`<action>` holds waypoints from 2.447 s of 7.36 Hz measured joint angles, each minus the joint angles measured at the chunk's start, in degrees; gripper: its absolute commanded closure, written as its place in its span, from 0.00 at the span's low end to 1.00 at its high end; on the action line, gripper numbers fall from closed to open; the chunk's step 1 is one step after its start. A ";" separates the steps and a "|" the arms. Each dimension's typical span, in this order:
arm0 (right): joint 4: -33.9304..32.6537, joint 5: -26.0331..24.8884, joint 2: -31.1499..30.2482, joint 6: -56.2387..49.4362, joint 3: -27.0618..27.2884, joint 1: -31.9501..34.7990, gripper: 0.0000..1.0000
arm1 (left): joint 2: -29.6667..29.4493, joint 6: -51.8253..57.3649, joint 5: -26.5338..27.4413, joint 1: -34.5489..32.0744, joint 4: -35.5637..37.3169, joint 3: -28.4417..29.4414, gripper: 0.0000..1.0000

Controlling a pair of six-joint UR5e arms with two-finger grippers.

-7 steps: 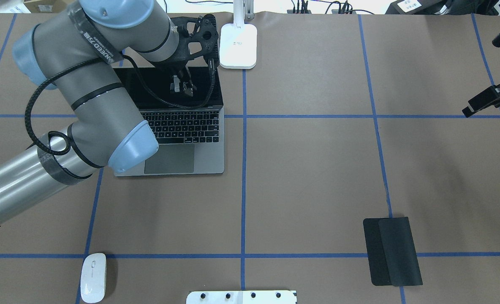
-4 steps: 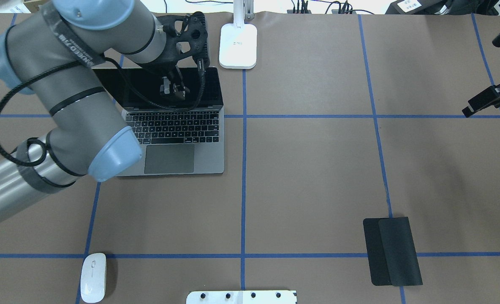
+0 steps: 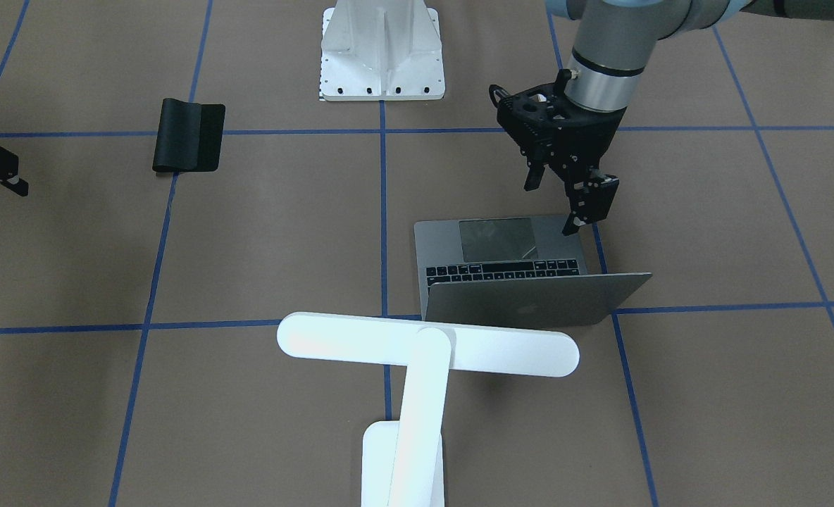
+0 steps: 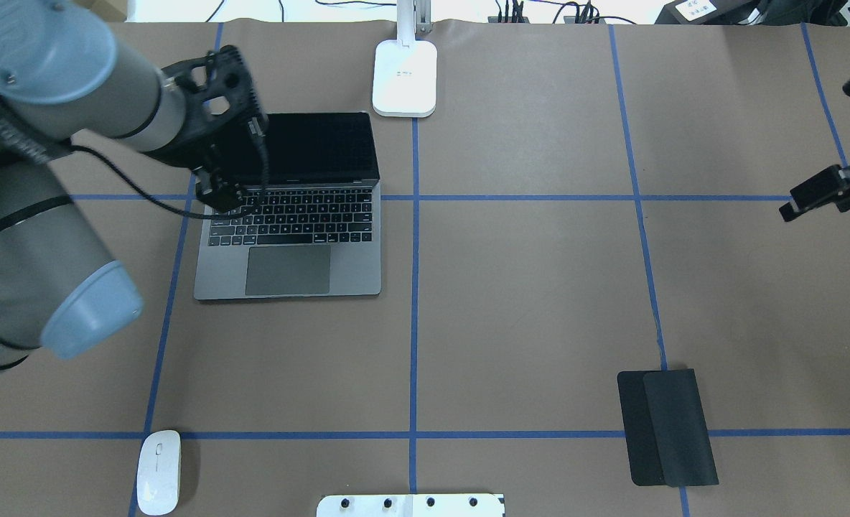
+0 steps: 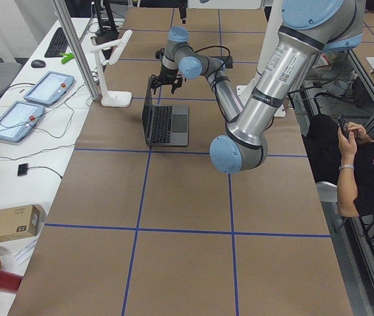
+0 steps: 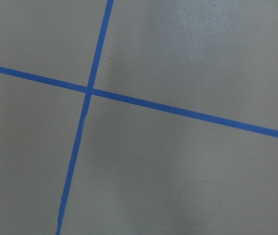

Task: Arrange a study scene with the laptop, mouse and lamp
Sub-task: 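Release the laptop and withdraw the left gripper while the right gripper reaches the mouse pad, then grasp the dark grey mouse pad edge with the right gripper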

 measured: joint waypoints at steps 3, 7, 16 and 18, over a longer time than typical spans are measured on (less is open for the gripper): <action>0.18 -2.99 -1.81 13.74 8.29 -15.60 0.05 | 12.90 -3.42 -2.83 -2.26 -1.61 -5.62 0.00; 5.17 -11.05 -2.72 31.00 10.99 -31.19 0.10 | 25.32 -6.15 -7.46 -4.03 -10.91 -6.28 0.00; 33.91 -6.56 -16.31 36.12 0.57 -33.14 0.21 | 28.19 -2.36 -7.64 -5.78 -11.59 -6.36 0.00; 32.90 -6.49 -14.65 36.23 -0.13 -33.66 0.23 | 28.54 -2.28 -7.57 -5.86 -12.00 -6.23 0.00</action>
